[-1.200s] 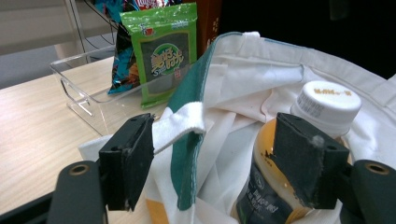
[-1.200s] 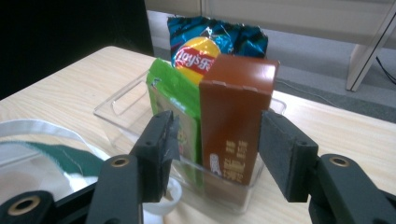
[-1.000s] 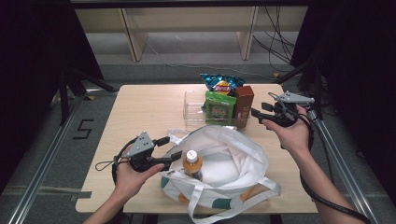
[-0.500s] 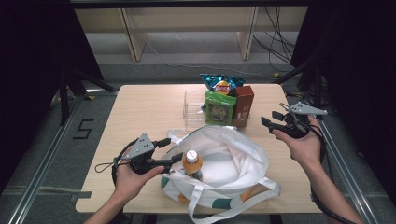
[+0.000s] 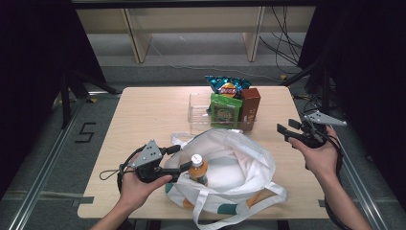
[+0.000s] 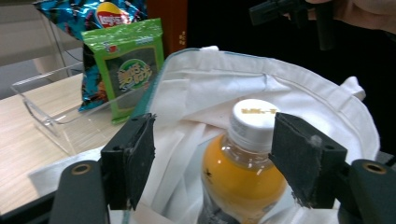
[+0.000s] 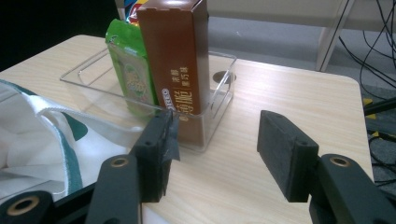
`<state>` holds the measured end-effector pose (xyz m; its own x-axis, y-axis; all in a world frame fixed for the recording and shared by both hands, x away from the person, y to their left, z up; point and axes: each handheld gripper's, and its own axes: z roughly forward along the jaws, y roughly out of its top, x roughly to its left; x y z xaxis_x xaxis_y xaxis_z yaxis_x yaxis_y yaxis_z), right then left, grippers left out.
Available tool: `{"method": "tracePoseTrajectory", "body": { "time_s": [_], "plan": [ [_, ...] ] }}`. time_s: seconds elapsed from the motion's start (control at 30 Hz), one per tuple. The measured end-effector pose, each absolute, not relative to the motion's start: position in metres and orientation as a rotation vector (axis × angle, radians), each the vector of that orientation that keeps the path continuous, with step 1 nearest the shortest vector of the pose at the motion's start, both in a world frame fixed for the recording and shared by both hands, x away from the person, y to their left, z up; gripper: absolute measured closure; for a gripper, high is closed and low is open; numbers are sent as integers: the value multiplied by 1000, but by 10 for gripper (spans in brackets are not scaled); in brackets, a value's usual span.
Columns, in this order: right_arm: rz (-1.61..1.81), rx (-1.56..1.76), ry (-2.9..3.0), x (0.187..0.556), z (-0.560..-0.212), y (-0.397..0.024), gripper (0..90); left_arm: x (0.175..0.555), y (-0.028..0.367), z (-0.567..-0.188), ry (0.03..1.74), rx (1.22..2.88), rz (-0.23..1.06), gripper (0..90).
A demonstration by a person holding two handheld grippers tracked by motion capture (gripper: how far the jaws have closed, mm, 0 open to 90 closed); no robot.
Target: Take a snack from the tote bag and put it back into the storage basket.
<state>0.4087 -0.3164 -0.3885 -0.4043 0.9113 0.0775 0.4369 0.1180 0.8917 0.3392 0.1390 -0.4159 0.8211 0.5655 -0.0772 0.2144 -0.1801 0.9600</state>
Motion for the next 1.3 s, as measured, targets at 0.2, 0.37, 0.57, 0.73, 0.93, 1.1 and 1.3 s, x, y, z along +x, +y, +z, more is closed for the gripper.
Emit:
{"method": "tracePoseTrajectory", "body": {
  "time_s": [0.2, 0.37, 0.57, 0.73, 0.93, 1.1, 1.3],
  "plan": [
    [1229, 1309, 1907, 411, -392, -317, 465, 336, 131, -414, 568, 1766, 321, 340],
    [1223, 1320, 1939, 411, -395, -314, 462, 337, 122, -415, 553, 1787, 305, 390],
    [1226, 1298, 1940, 412, -393, -315, 460, 338, 113, -418, 555, 1812, 292, 443],
    [1225, 1308, 1929, 411, -394, -316, 459, 339, 110, -421, 554, 1812, 292, 486],
    [1224, 1301, 1933, 412, -395, -317, 456, 340, 111, -422, 552, 1818, 310, 562],
    [1212, 1281, 1936, 413, -396, -317, 455, 341, 112, -423, 549, 1816, 304, 578],
    [1231, 1308, 1940, 411, -394, -314, 452, 342, 111, -425, 561, 1805, 285, 535]
  ]
}}
